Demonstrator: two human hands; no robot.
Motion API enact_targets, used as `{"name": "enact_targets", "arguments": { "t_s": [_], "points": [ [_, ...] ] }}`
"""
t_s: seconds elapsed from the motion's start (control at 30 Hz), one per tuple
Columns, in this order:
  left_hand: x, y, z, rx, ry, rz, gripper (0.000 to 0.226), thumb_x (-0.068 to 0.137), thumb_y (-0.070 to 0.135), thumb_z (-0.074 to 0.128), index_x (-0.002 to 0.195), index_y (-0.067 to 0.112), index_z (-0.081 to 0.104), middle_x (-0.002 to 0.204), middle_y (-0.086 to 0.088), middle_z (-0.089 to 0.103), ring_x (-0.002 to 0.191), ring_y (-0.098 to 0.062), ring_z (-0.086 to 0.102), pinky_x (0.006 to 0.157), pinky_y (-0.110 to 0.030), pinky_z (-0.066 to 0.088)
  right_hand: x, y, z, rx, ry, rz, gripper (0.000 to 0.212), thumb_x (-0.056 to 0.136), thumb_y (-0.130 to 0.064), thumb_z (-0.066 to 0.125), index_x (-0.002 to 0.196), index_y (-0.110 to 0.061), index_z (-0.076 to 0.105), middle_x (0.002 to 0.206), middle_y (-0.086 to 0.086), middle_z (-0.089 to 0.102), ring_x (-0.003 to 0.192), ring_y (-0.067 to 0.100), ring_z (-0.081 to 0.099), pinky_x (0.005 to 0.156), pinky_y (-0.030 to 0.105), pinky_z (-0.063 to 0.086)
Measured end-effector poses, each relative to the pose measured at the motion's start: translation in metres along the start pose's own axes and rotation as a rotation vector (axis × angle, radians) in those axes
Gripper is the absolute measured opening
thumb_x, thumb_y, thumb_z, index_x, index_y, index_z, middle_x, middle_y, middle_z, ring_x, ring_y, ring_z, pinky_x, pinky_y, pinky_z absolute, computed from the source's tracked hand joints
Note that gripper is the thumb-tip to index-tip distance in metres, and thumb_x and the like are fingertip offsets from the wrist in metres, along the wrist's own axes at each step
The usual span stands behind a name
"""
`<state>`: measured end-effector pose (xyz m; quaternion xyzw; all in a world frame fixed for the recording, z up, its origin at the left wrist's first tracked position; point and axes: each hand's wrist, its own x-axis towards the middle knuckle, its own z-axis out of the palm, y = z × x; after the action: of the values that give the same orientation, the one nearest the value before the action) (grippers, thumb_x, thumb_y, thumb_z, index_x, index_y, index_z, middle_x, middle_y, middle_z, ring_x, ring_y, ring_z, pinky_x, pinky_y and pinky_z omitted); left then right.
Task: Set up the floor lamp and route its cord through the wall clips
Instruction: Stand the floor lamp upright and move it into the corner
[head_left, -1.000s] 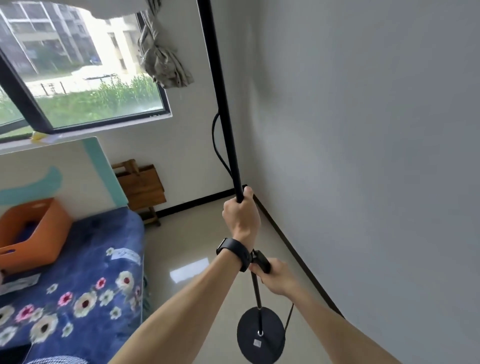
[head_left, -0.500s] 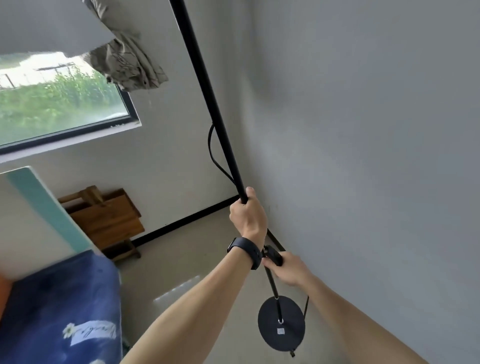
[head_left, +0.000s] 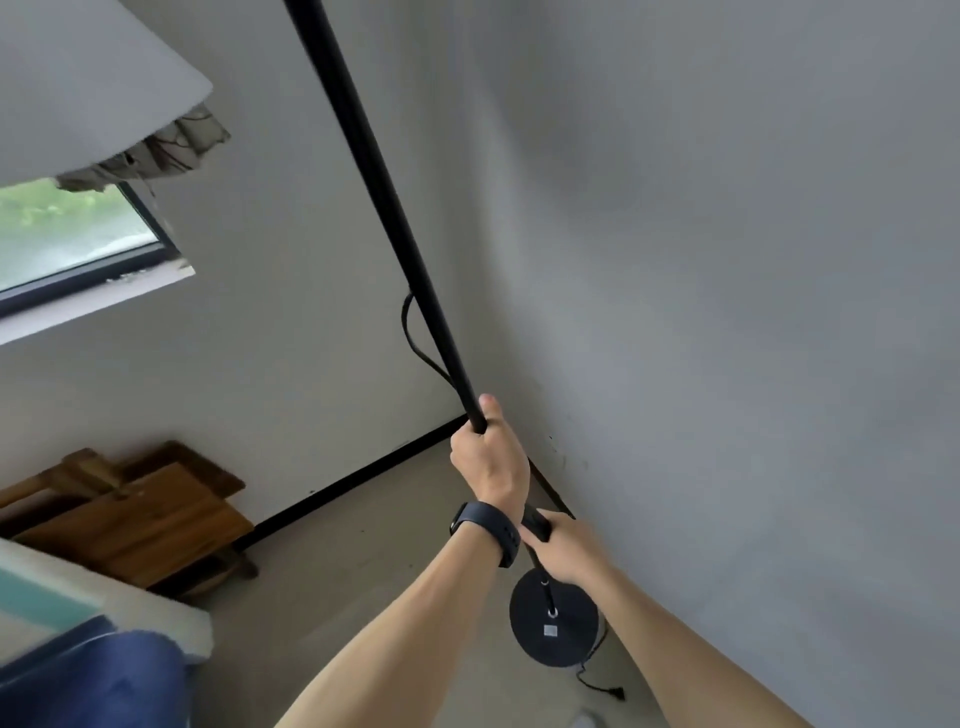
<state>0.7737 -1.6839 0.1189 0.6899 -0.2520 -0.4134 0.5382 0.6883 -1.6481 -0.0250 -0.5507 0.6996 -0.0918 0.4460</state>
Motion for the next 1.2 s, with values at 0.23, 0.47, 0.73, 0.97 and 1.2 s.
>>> {"name": "enact_targets", "arguments": {
  "t_s": [0.23, 0.47, 0.73, 0.97, 1.2],
  "points": [
    [0.139, -0.018, 0.085, 0.044, 0.011, -0.018, 0.053, 0.1, 0.035, 0.049, 0.055, 0.012, 0.035, 0.051, 0.001, 0.039, 0.046, -0.017, 0.034, 0.05, -0.029, 0.033, 0.138, -0.036, -0.007, 0.097, 0.046, 0.042, 0.029, 0.097, -0.056, 0.048, 0.109, -0.034, 0.061, 0.093, -0.002, 0.072, 0.079, 0.022, 0.064, 0.071, 0.035, 0.056],
    [0.27, -0.043, 0.136, 0.067, -0.047, -0.011, 0.048, 0.101, 0.037, 0.046, 0.062, 0.012, 0.036, 0.057, -0.001, 0.04, 0.052, -0.019, 0.035, 0.047, -0.026, 0.036, 0.272, -0.07, 0.01, 0.188, 0.119, 0.04, 0.018, 0.101, -0.032, 0.055, 0.112, -0.019, 0.06, 0.091, -0.002, 0.062, 0.082, 0.021, 0.056, 0.074, 0.033, 0.048],
    [0.359, -0.066, 0.168, 0.034, -0.094, 0.054, 0.049, 0.101, 0.038, 0.045, 0.058, 0.015, 0.041, 0.06, 0.0, 0.045, 0.054, -0.022, 0.041, 0.06, -0.032, 0.042, 0.383, -0.082, 0.025, 0.114, 0.182, -0.032, 0.03, 0.1, -0.027, 0.055, 0.071, -0.024, 0.049, 0.062, -0.011, 0.048, 0.056, 0.008, 0.045, 0.048, 0.023, 0.032],
    [0.407, -0.088, 0.186, -0.022, -0.146, 0.241, 0.047, 0.099, 0.039, 0.047, 0.061, 0.017, 0.031, 0.056, 0.006, 0.035, 0.049, -0.015, 0.031, 0.049, -0.027, 0.031, 0.454, -0.078, 0.036, 0.203, 0.227, -0.158, 0.034, 0.101, -0.031, 0.055, 0.068, -0.029, 0.045, 0.06, -0.007, 0.05, 0.053, 0.009, 0.047, 0.048, 0.024, 0.035],
    [0.469, -0.183, 0.192, 0.068, -0.393, 0.481, 0.035, 0.096, 0.037, 0.055, 0.089, 0.002, 0.057, 0.069, -0.001, 0.063, 0.055, -0.002, 0.054, 0.052, -0.011, 0.043, 0.525, -0.022, 0.079, 0.284, 0.172, -0.22, 0.04, 0.096, -0.049, 0.059, 0.128, -0.025, 0.06, 0.103, 0.006, 0.075, 0.088, 0.02, 0.07, 0.07, 0.025, 0.053]
  ]
}}
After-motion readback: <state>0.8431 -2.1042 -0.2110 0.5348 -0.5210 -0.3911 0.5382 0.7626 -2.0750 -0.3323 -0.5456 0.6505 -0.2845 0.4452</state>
